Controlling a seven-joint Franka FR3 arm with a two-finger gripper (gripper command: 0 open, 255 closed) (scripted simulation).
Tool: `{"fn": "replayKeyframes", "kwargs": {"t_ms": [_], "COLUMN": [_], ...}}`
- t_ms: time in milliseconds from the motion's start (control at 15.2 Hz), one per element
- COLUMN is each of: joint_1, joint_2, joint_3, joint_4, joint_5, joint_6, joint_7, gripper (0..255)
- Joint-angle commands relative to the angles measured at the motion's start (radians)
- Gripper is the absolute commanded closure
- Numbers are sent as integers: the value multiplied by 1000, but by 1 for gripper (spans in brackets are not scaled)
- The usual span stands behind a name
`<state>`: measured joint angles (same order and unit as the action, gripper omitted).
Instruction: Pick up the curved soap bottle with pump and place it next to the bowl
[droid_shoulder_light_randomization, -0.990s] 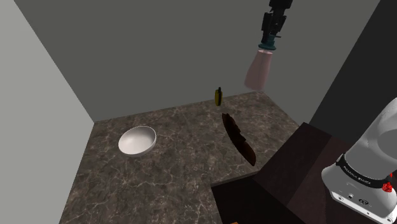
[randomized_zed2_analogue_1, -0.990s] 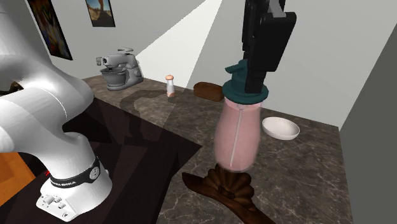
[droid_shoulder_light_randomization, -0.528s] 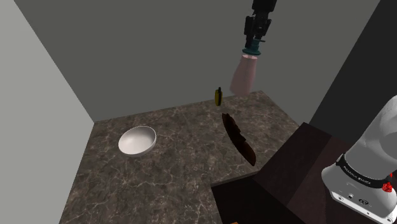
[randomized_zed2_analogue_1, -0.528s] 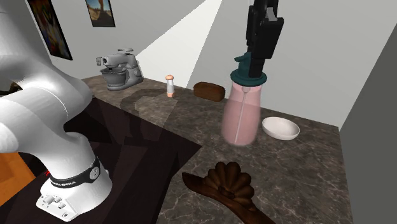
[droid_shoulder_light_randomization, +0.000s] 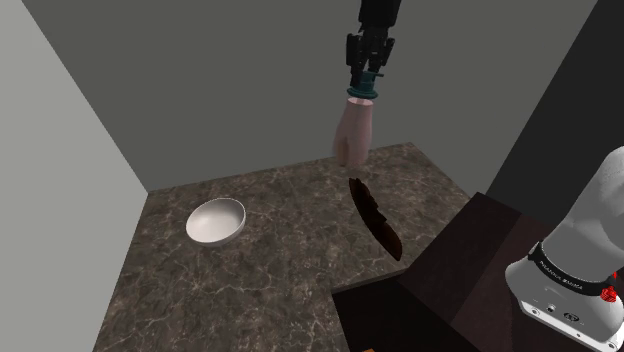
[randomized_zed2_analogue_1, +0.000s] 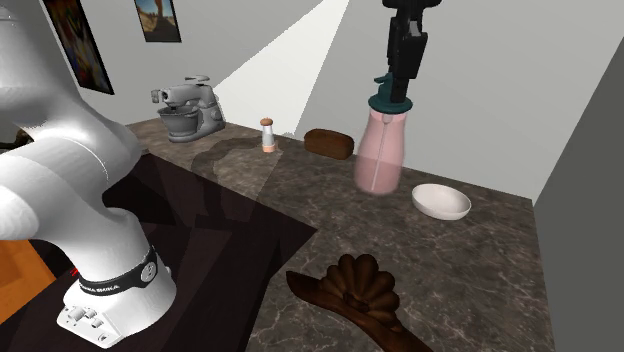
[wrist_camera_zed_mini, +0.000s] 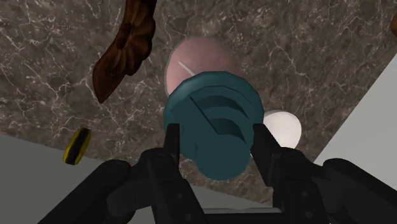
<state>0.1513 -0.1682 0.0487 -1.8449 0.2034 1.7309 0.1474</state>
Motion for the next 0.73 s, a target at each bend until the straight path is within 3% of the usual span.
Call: {"fn": "replayKeyframes", "kwargs": {"t_ms": [0, 660], "joint_1": [17, 123], "joint_2": [39, 250], "joint_3": [24, 142], "joint_4": [49, 290], "joint_5": [-1, -46], "joint_6": [0, 10], "joint_7": [43, 274], "gripper": [255, 255]}}
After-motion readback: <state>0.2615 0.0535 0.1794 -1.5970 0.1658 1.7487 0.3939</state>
